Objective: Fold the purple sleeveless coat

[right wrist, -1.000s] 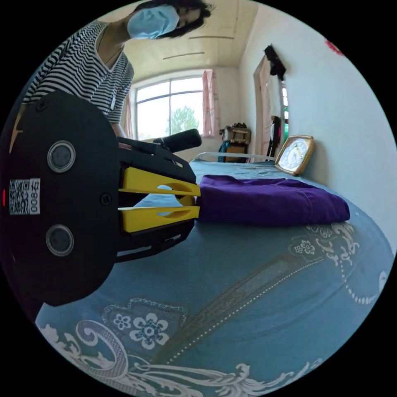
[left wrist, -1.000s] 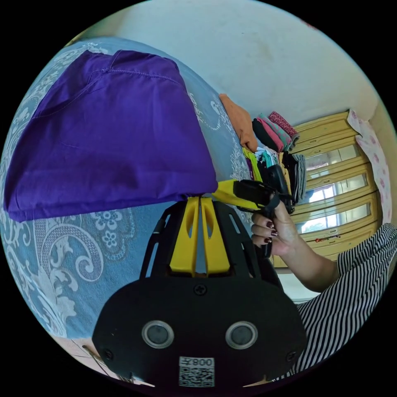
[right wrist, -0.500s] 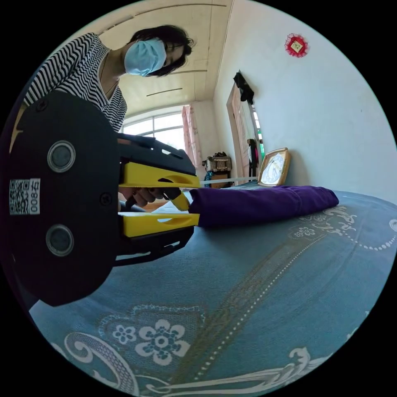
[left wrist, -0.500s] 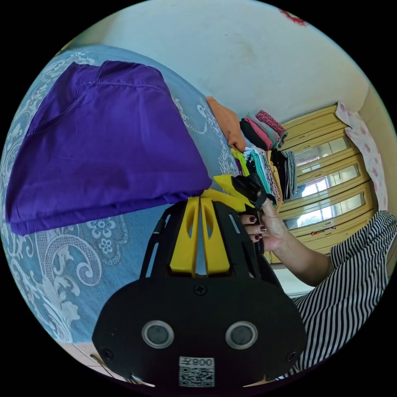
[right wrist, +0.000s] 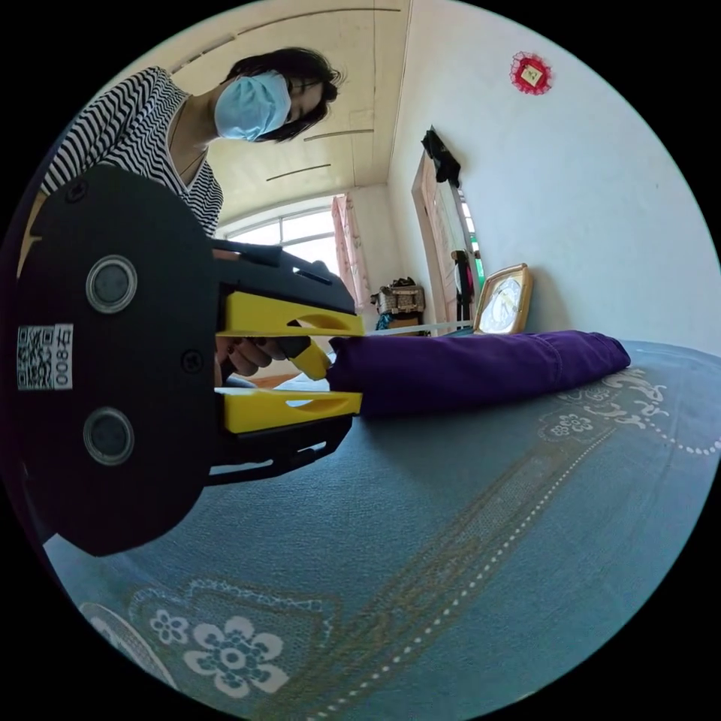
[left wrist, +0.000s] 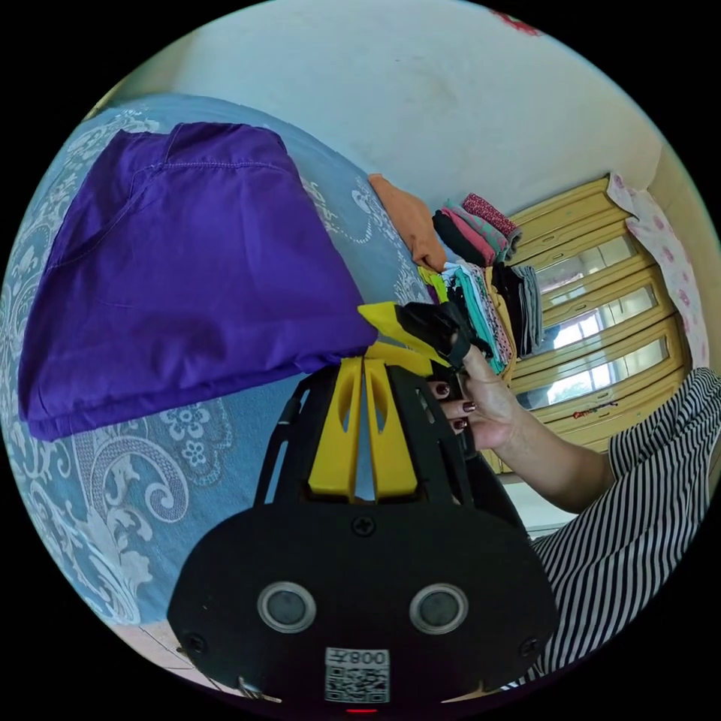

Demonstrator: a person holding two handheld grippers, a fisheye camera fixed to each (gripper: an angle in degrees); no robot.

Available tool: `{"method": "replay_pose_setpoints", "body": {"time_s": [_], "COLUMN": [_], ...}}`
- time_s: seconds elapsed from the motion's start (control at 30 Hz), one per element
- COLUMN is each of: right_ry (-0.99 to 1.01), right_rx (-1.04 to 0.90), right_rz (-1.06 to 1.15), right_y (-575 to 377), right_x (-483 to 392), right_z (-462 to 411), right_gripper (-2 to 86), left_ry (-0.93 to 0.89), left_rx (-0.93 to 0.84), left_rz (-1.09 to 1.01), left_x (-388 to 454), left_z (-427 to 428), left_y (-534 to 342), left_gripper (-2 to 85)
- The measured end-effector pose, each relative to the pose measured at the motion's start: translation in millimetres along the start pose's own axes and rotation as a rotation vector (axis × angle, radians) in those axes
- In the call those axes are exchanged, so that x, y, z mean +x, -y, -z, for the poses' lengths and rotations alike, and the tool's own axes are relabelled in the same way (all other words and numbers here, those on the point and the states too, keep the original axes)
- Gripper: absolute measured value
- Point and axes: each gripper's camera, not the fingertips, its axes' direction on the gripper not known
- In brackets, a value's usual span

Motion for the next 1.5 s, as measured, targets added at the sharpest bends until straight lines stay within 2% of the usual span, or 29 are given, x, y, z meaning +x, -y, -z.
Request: {"method": "replay_pose_setpoints", "body": {"time_s": [0.2,0.4,0.67,0.83,1.1,1.33,1.5], "right_ry": [-0.054,-0.059,0.009,-0.003,-0.012,-0.084,-0.111], "right_rx": [-0.027,-0.039,-0.039,-0.045,-0.047,-0.059,-0.057], "right_rz": [-0.002,0.040,0.103,0.115,0.113,0.111,0.107], "right_y": [4,8,19,26,35,45,47], "right_x": [21,27,25,37,67,101,124], "right_z": [-6,-3,11,18,39,72,109], "right_gripper": [8.7,6.0,4.9,4.8,4.7,4.7,4.6], "left_ry": [0.022,-0.108,-0.399,-0.489,-0.481,-0.425,-0.431], "left_rx": [-0.011,0.078,0.434,0.569,0.570,0.550,0.536], "left_rz": [-0.016,0.134,0.577,0.688,0.718,0.727,0.707], "left_x": [-4,-38,-127,-146,-150,-138,-111], "left_z": [-1,29,82,90,106,130,151], "left_y": [-10,-47,-136,-160,-159,-164,-175], "left_gripper": [0.6,2.9,10.6,12.4,11.5,3.9,2.3]}}
